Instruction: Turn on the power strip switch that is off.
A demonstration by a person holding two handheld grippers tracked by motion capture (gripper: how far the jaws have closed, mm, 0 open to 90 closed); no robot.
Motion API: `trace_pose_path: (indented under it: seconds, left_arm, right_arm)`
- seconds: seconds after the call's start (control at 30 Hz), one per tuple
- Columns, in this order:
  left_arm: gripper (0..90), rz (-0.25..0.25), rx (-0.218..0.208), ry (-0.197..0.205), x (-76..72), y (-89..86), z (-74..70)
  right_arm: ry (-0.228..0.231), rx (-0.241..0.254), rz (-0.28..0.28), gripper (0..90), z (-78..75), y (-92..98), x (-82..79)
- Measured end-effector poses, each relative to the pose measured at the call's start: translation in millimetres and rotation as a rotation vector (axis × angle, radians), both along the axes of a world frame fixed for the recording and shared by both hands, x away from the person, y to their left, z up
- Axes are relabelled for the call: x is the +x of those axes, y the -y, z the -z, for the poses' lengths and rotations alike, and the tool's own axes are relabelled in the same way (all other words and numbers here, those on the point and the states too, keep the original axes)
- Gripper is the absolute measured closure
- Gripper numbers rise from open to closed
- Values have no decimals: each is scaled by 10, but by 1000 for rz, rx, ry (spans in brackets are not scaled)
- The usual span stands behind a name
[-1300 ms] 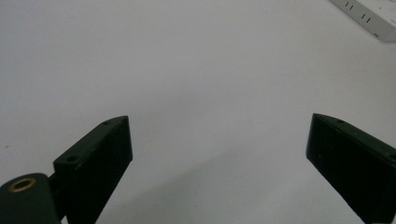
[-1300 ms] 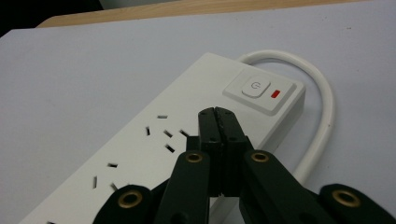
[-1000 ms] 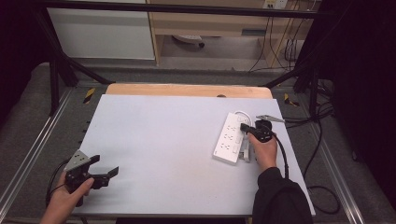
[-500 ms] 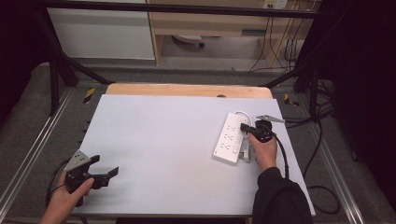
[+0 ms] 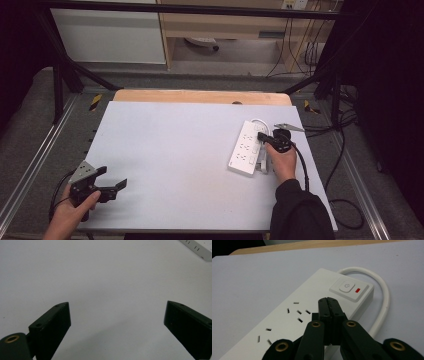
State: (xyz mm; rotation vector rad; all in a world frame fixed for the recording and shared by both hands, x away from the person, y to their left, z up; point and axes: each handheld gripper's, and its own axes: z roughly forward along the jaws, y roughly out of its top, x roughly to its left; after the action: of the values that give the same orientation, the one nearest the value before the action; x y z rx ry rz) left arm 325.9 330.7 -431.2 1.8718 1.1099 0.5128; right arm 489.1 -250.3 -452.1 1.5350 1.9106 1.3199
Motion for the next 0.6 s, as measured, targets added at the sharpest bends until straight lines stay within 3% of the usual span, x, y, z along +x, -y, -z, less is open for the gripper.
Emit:
trace_pose_path:
  seconds: [0.6]
  left_arm:
    - [72,0,-2,1,0,-2,-1]
  right_arm:
    - [-2,-18,-2,900,-14,-11,3]
